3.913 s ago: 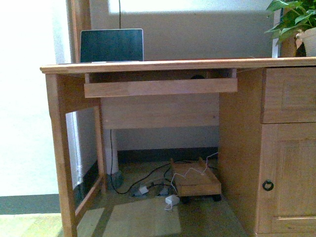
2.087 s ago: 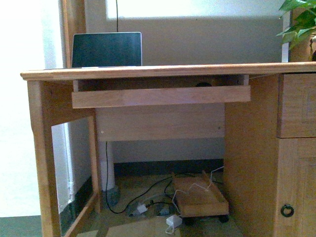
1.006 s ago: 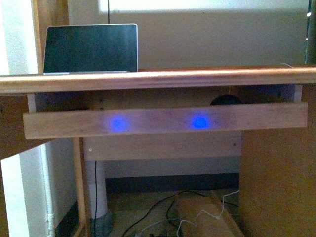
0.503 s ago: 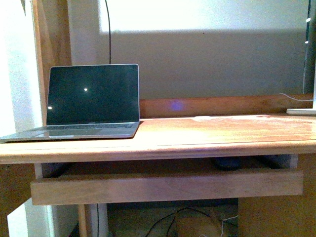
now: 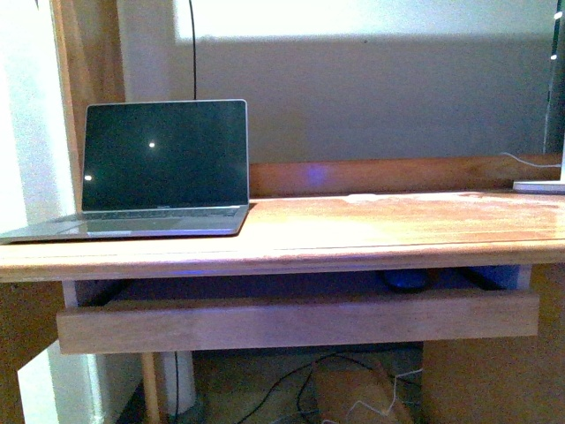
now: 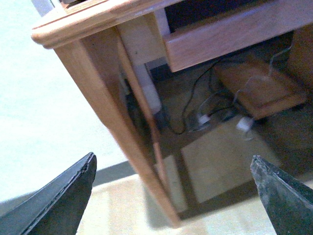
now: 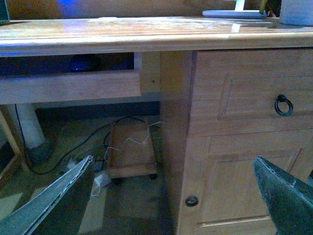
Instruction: Place mouse
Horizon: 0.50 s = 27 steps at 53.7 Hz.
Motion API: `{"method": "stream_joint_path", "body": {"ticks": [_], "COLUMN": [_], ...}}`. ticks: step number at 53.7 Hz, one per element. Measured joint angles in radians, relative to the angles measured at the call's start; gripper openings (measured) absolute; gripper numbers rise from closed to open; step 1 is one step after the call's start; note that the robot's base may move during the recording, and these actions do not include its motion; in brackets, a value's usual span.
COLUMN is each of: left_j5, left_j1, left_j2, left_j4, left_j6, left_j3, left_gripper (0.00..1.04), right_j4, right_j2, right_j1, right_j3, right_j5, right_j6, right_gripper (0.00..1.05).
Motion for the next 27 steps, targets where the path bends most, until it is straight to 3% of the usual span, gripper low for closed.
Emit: {"method": "stream_joint_path", "body": {"ticks": [5, 9, 16, 27], "left_j5": [-0.047, -0.068, -0.055, 0.01], "left_j1": [-0.029, -0.071, -0.13, -0.214], "left_j2": [0.307, 0.463, 0.6, 0.751], "left_j4": [0.217, 0.296, 0.375, 0.402], "left_j6": [0.351, 0.537, 0.698, 0.808], "left_j3": [0.108, 0.201, 0.32, 0.464], "left_gripper": [0.97, 0.97, 0.97, 0.97], "right_j4": [0.0, 0.0, 0.0, 0.0], "right_j2": [0.0, 0.0, 0.0, 0.0], "right_j1": [0.0, 0.0, 0.0, 0.0], "right_j3": [0.0, 0.0, 0.0, 0.0], "right_j5": [0.0, 0.0, 0.0, 0.0], "right_j6": [0.0, 0.0, 0.0, 0.0], "right_gripper": [0.97, 0.97, 0.97, 0.97]}}
